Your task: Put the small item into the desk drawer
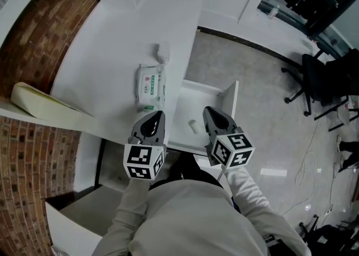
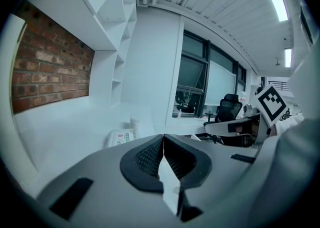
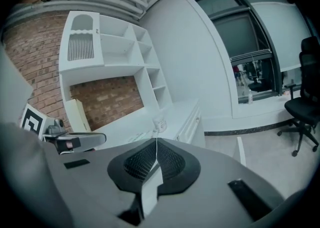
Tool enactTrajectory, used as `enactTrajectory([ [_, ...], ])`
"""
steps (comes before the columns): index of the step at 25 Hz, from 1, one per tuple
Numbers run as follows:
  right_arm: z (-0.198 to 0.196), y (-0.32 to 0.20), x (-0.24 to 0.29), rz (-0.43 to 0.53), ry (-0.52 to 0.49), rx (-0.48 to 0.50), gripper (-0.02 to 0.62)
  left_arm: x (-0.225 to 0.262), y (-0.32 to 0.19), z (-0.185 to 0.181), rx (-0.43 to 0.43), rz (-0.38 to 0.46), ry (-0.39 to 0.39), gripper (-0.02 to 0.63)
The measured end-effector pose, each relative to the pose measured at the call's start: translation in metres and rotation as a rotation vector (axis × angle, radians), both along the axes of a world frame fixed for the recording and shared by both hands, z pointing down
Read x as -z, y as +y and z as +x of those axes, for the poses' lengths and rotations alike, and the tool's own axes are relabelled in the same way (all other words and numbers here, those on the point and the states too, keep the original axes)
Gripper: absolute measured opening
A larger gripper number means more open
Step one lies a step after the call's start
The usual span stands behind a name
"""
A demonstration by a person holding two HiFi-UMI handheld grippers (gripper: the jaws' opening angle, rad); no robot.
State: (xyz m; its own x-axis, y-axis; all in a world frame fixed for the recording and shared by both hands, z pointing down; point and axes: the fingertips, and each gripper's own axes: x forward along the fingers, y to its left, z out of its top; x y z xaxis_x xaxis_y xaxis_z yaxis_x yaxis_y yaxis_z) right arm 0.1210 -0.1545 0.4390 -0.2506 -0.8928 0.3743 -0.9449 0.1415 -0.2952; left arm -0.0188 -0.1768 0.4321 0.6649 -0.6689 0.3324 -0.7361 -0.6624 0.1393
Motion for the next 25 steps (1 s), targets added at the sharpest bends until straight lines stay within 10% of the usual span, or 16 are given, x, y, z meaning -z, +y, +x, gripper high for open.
enactTrajectory([
  [25, 0.001, 0.05, 0.054, 0.149, -0.015, -0.048, 0.026, 0.009, 0.013, -0.005, -0.007, 0.035, -0.006, 0.019],
])
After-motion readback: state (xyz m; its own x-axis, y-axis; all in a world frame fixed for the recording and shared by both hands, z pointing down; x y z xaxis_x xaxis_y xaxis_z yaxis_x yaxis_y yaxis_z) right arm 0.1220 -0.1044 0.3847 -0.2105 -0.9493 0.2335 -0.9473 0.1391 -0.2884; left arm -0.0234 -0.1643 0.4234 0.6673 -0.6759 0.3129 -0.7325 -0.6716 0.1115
